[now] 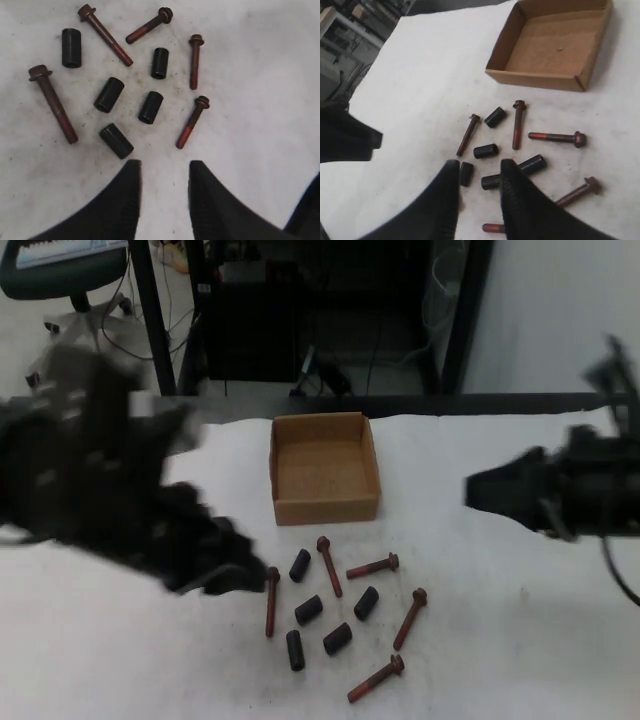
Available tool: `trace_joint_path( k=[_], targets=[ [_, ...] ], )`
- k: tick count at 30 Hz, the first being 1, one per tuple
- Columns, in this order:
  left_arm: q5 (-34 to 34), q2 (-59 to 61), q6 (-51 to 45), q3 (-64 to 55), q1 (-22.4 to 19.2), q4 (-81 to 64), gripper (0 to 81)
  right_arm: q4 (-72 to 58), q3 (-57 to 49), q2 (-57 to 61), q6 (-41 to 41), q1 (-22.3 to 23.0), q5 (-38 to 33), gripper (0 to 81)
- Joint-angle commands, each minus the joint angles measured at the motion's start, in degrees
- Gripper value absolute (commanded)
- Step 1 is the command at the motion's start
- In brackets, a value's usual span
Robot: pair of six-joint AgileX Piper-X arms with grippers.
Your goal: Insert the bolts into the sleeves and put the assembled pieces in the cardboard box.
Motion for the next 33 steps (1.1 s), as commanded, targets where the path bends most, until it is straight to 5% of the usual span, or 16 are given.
trace_joint_path(
  k=[1,3,9,13,23,33],
  targets=[
    [-15.5,4.1,1.4,-4.7,-4.0,2.7,28.7,2.0,-3.6,3.7,-0.5,4.6,0.1,27.3],
    [-22.3,5.9,1.3,-6.7,-4.9,4.6,24.3,3.3,-5.5,5.3,-0.5,7.5,1.7,27.3],
    [-24.1,10.0,1.8,-7.6,-4.9,8.0,21.7,7.9,-8.2,7.7,-0.5,12.4,10.8,27.3],
    [-29.4,13.2,0.0,-7.6,-4.9,9.8,21.7,10.2,-8.2,7.7,-0.5,11.5,13.2,27.3],
    [-24.6,17.8,-13.8,-7.7,-5.3,0.6,21.7,19.5,-8.2,7.7,-7.1,7.6,14.7,27.3],
    [-26.4,23.5,-13.8,-9.7,-8.1,-3.4,21.7,24.7,-12.0,7.7,-9.0,5.7,14.6,27.3]
  ],
)
